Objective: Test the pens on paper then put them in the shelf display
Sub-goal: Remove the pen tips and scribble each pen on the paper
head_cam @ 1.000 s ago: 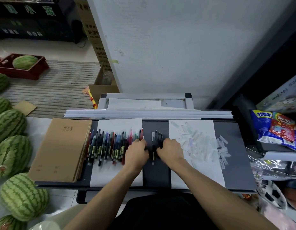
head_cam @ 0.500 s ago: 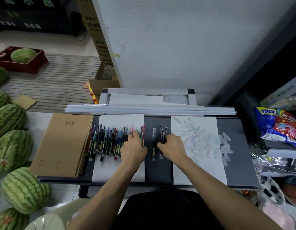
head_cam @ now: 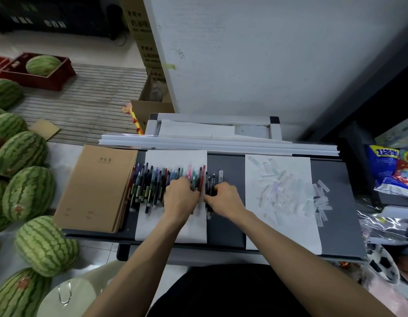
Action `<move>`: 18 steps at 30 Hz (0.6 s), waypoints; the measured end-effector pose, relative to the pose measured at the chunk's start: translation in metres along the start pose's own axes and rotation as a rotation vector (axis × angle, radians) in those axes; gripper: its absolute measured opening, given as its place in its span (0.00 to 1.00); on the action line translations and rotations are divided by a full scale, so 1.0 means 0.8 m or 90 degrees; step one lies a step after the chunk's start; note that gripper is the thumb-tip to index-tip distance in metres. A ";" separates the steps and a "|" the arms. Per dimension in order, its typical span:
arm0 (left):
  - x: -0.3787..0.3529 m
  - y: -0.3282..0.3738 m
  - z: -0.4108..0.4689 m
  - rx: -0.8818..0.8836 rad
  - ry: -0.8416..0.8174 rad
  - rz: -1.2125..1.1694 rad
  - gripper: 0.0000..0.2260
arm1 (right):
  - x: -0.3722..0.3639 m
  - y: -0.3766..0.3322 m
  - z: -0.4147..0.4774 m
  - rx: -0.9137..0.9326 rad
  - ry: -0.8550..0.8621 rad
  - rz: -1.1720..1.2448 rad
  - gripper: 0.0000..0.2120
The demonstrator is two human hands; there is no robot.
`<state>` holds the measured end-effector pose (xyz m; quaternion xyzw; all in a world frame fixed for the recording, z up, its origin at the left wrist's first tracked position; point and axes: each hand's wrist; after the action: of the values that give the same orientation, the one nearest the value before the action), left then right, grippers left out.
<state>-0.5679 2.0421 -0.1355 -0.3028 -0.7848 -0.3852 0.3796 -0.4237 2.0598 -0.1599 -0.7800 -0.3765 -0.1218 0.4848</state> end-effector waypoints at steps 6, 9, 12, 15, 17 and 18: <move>0.043 -0.044 0.006 -0.008 0.034 -0.057 0.08 | -0.016 -0.022 0.009 0.027 -0.004 0.012 0.15; 0.061 -0.072 0.017 0.006 0.058 -0.059 0.07 | -0.030 -0.043 0.012 0.046 -0.019 -0.001 0.14; 0.077 -0.097 0.031 0.020 0.074 -0.042 0.06 | -0.046 -0.066 0.019 0.056 -0.005 -0.023 0.20; 0.087 -0.115 0.045 0.030 0.051 -0.024 0.06 | -0.059 -0.085 0.027 0.067 0.007 -0.032 0.20; 0.088 -0.123 0.053 0.030 0.041 -0.022 0.06 | -0.068 -0.095 0.032 0.070 0.004 -0.034 0.20; 0.088 -0.124 0.055 0.027 0.040 -0.023 0.06 | -0.072 -0.099 0.034 0.067 0.005 -0.037 0.19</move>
<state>-0.6972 2.0402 -0.1331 -0.2685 -0.7858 -0.3843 0.4035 -0.5241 2.0755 -0.1530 -0.7415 -0.4028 -0.1191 0.5232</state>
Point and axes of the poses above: each hand's wrist, its own z-axis towards the middle knuckle, its own x-axis out of the back of the hand, y = z × x, and after that the axes turned 5 degrees about x, right-handed
